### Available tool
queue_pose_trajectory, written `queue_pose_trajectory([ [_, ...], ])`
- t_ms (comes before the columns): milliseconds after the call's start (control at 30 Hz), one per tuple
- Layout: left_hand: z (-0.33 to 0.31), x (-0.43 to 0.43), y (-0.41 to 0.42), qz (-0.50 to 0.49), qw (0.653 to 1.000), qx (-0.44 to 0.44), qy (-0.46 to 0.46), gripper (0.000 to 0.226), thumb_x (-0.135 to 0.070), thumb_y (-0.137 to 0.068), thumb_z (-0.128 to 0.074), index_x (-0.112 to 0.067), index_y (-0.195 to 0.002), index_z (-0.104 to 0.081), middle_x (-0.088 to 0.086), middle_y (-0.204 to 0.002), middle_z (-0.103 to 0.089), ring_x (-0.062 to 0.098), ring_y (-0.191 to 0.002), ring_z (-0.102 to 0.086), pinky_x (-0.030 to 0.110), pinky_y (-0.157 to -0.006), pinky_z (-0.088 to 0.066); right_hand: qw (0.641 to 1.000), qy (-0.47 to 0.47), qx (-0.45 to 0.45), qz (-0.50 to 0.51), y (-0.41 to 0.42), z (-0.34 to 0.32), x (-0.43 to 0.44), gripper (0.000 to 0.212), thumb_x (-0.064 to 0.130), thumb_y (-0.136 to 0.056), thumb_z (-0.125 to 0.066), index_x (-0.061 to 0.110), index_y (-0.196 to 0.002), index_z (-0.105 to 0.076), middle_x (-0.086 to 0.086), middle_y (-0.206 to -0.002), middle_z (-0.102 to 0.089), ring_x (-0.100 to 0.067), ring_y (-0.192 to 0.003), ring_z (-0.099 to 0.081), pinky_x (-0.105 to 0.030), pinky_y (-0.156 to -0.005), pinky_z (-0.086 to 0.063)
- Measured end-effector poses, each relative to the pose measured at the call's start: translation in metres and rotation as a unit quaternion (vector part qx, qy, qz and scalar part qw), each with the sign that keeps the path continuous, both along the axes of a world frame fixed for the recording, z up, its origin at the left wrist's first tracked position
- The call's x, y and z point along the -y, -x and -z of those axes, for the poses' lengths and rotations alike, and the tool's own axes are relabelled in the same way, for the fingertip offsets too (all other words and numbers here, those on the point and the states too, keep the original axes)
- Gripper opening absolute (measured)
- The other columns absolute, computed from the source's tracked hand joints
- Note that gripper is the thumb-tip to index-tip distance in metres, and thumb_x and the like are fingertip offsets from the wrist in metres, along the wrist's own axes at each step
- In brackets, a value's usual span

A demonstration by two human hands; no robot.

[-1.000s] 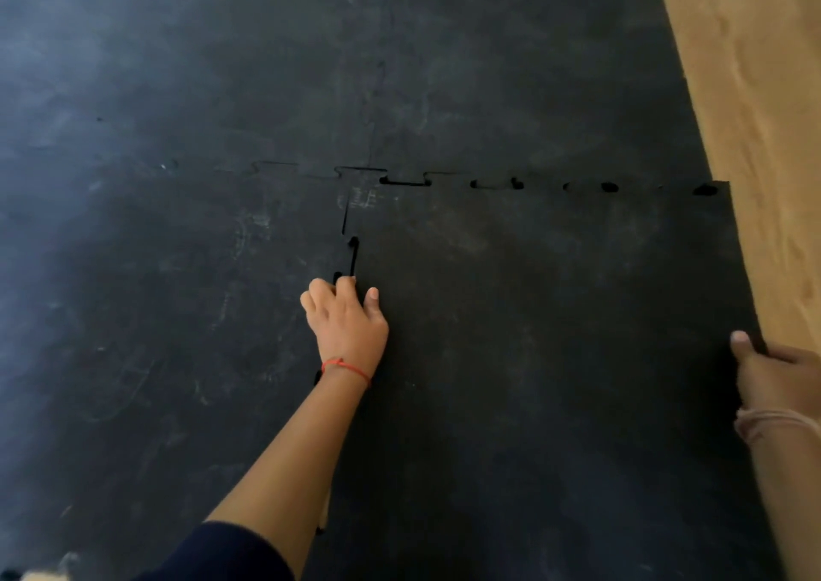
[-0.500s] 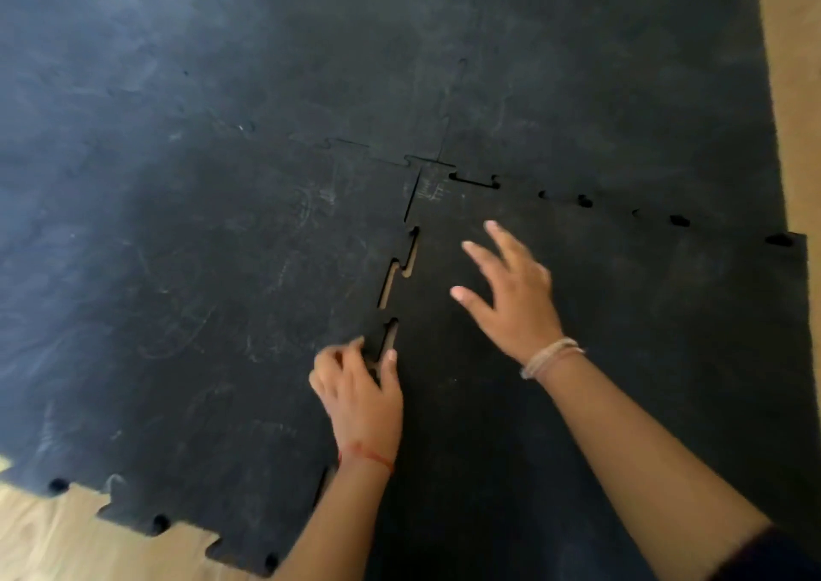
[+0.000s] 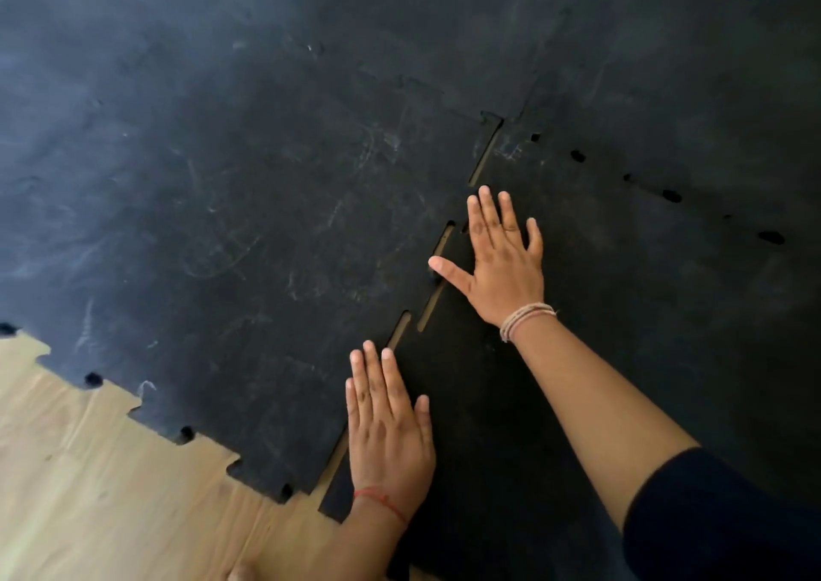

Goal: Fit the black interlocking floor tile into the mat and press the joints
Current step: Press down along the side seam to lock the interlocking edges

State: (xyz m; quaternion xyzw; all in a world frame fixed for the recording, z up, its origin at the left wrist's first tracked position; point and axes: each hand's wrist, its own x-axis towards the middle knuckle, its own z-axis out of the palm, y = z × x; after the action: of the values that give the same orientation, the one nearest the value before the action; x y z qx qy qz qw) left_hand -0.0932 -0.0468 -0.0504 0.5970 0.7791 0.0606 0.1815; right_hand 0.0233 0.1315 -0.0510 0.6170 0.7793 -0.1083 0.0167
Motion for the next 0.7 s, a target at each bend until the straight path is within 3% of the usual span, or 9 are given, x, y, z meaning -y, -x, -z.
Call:
queue_pose_trajectory([
  [167, -0.008, 0.01, 0.007, -0.034, 0.998, 0.039, -0.024, 0.065, -0.046, -0.091, -0.021, -0.002, -0.138, -0.022, 0.014, -0.147, -0.022, 0.032, -0.137, -0.016, 0.03, -0.113, 0.003, 0.997, 0.02, 0.005, -0.071, -0.004, -0.011, -0.003, 0.101, 0.079, -0.072, -0.01, 0.011, -0.146, -0.009, -0.007, -0.157, -0.001, -0.024, -0.142, 0.009, -0.046, -0.112, 0.002],
  [233, -0.016, 0.036, 0.014, -0.159, 0.985, 0.056, -0.025, 0.076, -0.061, -0.086, -0.021, -0.002, -0.132, -0.035, 0.02, -0.14, -0.04, 0.038, -0.131, -0.032, 0.04, -0.113, -0.014, 0.993, 0.025, 0.017, -0.117, -0.005, -0.02, -0.009, 0.107, 0.082, -0.069, -0.025, 0.005, -0.142, -0.023, -0.012, -0.154, -0.018, -0.028, -0.142, 0.0, -0.044, -0.112, -0.004],
  [300, -0.025, 0.07, 0.015, -0.267, 0.962, 0.059, 0.021, 0.083, -0.072, -0.078, -0.024, -0.004, -0.121, -0.044, 0.022, -0.125, -0.051, 0.041, -0.115, -0.047, 0.053, -0.099, -0.036, 0.992, 0.01, 0.017, -0.127, -0.003, -0.029, -0.019, 0.103, 0.08, -0.065, -0.045, 0.001, -0.132, -0.04, -0.017, -0.141, -0.039, -0.034, -0.138, -0.017, -0.045, -0.11, -0.016],
  [367, -0.032, 0.087, 0.009, -0.317, 0.94, 0.089, 0.086, 0.076, -0.07, -0.075, -0.041, -0.008, -0.119, -0.046, 0.018, -0.12, -0.053, 0.037, -0.11, -0.05, 0.052, -0.093, -0.042, 0.993, -0.016, 0.007, -0.115, 0.001, -0.032, -0.025, 0.095, 0.075, -0.06, -0.057, 0.001, -0.12, -0.053, -0.019, -0.124, -0.051, -0.036, -0.126, -0.032, -0.045, -0.103, -0.028],
  [433, -0.04, 0.083, 0.001, -0.447, 0.871, 0.181, 0.094, 0.068, -0.053, -0.071, -0.064, -0.015, -0.122, -0.043, 0.014, -0.122, -0.047, 0.033, -0.115, -0.044, 0.048, -0.098, -0.038, 0.994, -0.033, -0.031, -0.096, 0.002, -0.03, -0.023, 0.089, 0.07, -0.058, -0.065, 0.001, -0.114, -0.058, -0.018, -0.114, -0.054, -0.036, -0.117, -0.038, -0.043, -0.099, -0.032],
  [500, -0.042, 0.07, 0.003, -0.524, 0.809, 0.255, 0.078, 0.066, -0.036, -0.069, -0.073, -0.012, -0.122, -0.043, 0.014, -0.121, -0.044, 0.03, -0.118, -0.041, 0.045, -0.102, -0.035, 0.992, -0.049, -0.09, -0.073, 0.001, -0.025, -0.017, 0.083, 0.061, -0.059, -0.072, -0.002, -0.111, -0.06, -0.019, -0.11, -0.055, -0.036, -0.118, -0.04, -0.041, -0.099, -0.032],
  [567, -0.043, 0.064, 0.009, -0.549, 0.784, 0.278, 0.075, 0.057, -0.03, -0.071, -0.073, -0.008, -0.118, -0.048, 0.014, -0.118, -0.049, 0.029, -0.115, -0.044, 0.041, -0.098, -0.036, 0.99, -0.066, -0.11, -0.063, 0.001, -0.023, -0.013, 0.08, 0.059, -0.057, -0.075, -0.003, -0.106, -0.062, -0.019, -0.108, -0.057, -0.037, -0.116, -0.042, -0.042, -0.093, -0.038],
  [700, -0.044, 0.064, 0.022, -0.587, 0.728, 0.351, 0.054, 0.027, -0.025, -0.073, -0.073, -0.01, -0.088, -0.058, 0.013, -0.092, -0.065, 0.029, -0.091, -0.061, 0.04, -0.084, -0.048, 0.99, -0.077, -0.094, -0.067, 0.004, -0.028, -0.022, 0.081, 0.062, -0.05, -0.076, -0.003, -0.098, -0.065, -0.019, -0.1, -0.059, -0.036, -0.104, -0.048, -0.044, -0.078, -0.047],
])
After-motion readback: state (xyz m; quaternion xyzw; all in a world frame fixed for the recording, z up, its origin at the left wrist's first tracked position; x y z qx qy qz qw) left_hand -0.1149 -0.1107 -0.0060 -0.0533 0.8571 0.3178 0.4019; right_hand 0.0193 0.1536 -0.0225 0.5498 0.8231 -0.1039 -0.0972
